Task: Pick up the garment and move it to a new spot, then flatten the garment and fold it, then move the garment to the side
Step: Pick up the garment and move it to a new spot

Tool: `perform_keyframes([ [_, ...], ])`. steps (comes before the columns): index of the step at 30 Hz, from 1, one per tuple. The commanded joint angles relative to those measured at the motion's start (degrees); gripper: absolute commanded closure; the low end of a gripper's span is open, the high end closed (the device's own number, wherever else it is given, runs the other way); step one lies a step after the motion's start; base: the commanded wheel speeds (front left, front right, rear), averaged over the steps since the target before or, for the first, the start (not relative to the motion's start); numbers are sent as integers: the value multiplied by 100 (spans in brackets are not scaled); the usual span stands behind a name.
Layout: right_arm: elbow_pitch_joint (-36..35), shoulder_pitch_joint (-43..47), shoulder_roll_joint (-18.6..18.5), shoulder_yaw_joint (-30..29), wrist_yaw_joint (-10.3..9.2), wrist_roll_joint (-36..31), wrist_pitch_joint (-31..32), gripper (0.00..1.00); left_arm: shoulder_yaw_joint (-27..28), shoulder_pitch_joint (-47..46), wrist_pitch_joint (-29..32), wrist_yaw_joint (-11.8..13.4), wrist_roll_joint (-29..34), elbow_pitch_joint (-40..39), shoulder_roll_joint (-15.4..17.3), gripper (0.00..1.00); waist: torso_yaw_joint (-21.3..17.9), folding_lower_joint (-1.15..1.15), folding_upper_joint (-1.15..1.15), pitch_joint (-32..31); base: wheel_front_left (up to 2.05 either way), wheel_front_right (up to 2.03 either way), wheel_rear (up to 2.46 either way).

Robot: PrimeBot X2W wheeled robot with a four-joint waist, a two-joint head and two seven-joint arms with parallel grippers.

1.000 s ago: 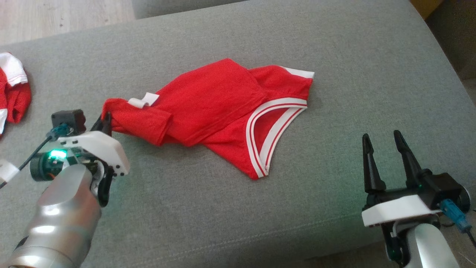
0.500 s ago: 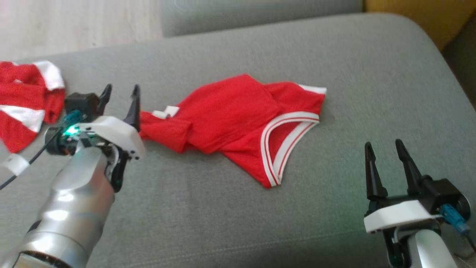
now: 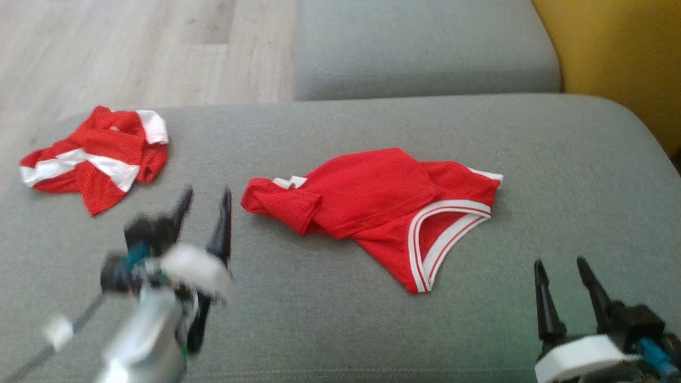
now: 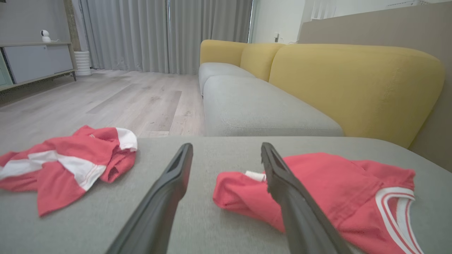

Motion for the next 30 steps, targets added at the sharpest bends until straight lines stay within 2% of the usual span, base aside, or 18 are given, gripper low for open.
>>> perform_keyframes([
  [1, -230, -74, -33, 128, 43, -9, 24, 0, 273, 97, -66, 98, 63, -402, 236, 0, 140, 1, 0, -138, 0, 0, 0],
  [7, -341, 202, -33, 208, 43, 60, 81, 0, 492, 1445, -67, 536, 118, -1538, 541, 0, 206, 1, 0, -226, 0, 0, 0],
  [8, -348, 260, -33, 233, 43, 106, 75, 0, 540, 1829, -67, 708, 136, -1891, 601, 0, 224, 1, 0, -245, 0, 0, 0],
  [11, -335, 308, -33, 286, 43, 190, 57, 0, 661, 2293, -67, 996, 186, -2358, 690, 0, 234, 1, 0, -263, 0, 0, 0],
  [17, -237, 233, -33, 317, 43, 270, -18, 0, 1062, 2933, -67, 1414, 211, -3120, 611, 0, 219, 1, 0, -304, 0, 0, 0],
  [30, 21, 92, -33, 396, 43, 295, -102, 0, 889, 3173, 66, 1463, 340, -3537, 572, 0, 174, 1, 0, -306, 0, 0, 0],
])
